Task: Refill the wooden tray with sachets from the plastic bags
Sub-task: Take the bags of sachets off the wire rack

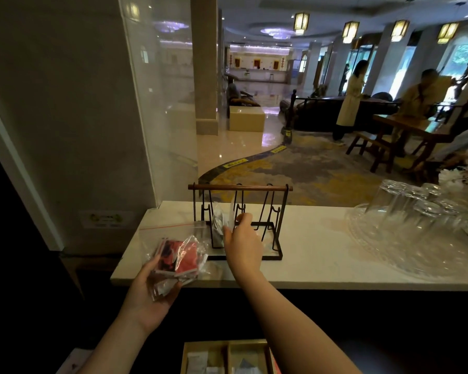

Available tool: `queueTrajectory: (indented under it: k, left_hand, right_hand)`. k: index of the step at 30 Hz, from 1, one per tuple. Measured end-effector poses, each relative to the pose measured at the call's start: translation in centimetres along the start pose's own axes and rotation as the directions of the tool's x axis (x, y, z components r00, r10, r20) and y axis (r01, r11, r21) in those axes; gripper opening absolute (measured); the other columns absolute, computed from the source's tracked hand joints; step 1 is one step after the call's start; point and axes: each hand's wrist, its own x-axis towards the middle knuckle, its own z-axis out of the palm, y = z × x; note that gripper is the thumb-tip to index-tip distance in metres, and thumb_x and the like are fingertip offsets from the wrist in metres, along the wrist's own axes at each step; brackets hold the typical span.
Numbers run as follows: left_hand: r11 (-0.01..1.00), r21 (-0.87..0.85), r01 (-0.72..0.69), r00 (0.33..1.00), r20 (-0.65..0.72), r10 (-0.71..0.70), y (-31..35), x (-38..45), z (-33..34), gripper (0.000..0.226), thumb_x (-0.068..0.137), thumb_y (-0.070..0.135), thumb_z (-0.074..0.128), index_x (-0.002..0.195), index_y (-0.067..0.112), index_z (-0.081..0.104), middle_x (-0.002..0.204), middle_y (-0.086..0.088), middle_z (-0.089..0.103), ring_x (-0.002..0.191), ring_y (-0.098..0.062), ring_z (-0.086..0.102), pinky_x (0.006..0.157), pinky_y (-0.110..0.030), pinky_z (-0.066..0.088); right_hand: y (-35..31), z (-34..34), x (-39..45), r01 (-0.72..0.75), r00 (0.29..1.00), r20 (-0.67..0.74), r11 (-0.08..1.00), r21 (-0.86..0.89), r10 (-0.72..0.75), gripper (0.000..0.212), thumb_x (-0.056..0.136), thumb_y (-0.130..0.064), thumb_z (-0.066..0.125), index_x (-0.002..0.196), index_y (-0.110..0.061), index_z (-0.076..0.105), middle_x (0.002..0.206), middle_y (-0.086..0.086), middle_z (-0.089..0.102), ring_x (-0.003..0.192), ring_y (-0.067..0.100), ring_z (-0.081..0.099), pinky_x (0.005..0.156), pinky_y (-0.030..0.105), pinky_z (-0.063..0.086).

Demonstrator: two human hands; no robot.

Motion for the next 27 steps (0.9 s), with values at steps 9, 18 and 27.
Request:
queueTrajectory:
  k: [9, 18, 27]
  left_hand:
    - [0.999, -0.01, 0.049, 0.999, 0.003, -0.049, 0.4, -0.7, -0.3, 0.021, 0.092, 0.034, 0.054, 0.09, 0.018, 0.067, 0.086, -0.014, 0.063, 0.052, -0.026, 0.067, 0.033, -0.025, 0.05]
    - [0.996, -0.001, 0.087, 0.996, -0.024, -0.087, -0.3, 1.0, -1.2, 0.027, 0.085, 0.038, 0.062, 0.104, 0.024, 0.074, 0.121, -0.017, 0.063, 0.096, -0.033, 0.064, 0.044, -0.025, 0.055]
    - [0.991, 0.06, 0.123, 0.992, 0.003, -0.123, -2.0, 1.0, 0.5, 0.033, 0.086, 0.041, 0.06, 0.112, 0.024, 0.068, 0.115, -0.013, 0.065, 0.084, -0.027, 0.064, 0.043, -0.023, 0.053]
  right_hand:
    - [-0.1, 0.2, 0.8, 0.132, 0.99, -0.017, 0.965, -0.226, -0.14, 0.021, 0.098, -0.032, 0.041, 0.094, -0.018, 0.055, 0.079, -0.003, 0.063, 0.06, 0.013, 0.049, 0.046, 0.022, 0.026]
    - [-2.5, -5.1, 1.2, 0.17, 0.977, -0.196, 0.881, 0.442, -0.09, 0.013, 0.092, -0.028, 0.056, 0.082, -0.023, 0.062, 0.073, -0.006, 0.063, 0.065, 0.008, 0.057, 0.058, 0.022, 0.045]
    - [-5.1, -11.5, 1.1, -0.37, 0.921, 0.366, -0.002, 0.929, -0.136, 0.017, 0.094, -0.03, 0.048, 0.106, -0.024, 0.059, 0.109, 0.002, 0.065, 0.106, 0.022, 0.06, 0.096, 0.063, 0.035]
